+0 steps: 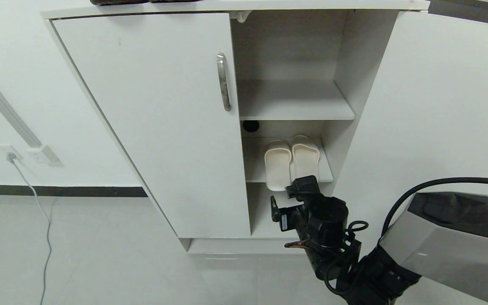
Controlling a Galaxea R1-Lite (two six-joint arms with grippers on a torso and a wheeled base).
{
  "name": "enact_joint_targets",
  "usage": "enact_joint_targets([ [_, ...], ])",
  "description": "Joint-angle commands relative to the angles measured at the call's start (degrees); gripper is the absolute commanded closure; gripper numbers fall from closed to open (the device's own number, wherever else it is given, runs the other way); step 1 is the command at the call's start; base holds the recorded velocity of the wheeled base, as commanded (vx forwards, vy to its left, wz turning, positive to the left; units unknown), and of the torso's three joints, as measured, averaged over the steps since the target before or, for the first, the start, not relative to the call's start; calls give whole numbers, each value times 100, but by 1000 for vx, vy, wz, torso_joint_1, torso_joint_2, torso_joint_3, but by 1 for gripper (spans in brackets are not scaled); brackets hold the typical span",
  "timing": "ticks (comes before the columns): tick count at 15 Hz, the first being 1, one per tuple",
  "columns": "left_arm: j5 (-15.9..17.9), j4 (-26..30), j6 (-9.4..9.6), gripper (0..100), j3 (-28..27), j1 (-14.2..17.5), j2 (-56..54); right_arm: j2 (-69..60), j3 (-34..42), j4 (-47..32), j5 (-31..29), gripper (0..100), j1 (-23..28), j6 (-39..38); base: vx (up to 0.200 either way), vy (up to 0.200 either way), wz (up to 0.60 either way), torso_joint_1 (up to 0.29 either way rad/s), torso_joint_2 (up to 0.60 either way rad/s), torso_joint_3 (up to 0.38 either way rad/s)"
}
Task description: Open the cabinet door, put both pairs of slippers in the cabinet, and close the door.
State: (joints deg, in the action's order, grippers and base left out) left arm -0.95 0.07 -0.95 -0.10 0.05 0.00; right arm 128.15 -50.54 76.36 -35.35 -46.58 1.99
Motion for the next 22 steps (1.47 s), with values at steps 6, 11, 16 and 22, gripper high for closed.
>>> enact_joint_targets([
  [6,16,1,-10,100,1,4,9,-9,44,2,2,0,-53,3,0,0,0,0,0,0],
  [11,25,1,-10,100,1,-5,9,-9,97,-7,2,0,-106,3,0,0,0,1,1,87],
  [16,25,1,-2,100,1,4,9,-123,282,-25,20,0,-141,12,0,0,0,1,2,200],
  [22,7,-7,-10,100,1,4,9,-519,686,-51,318,0,-343,3,0,0,0,0,0,92],
])
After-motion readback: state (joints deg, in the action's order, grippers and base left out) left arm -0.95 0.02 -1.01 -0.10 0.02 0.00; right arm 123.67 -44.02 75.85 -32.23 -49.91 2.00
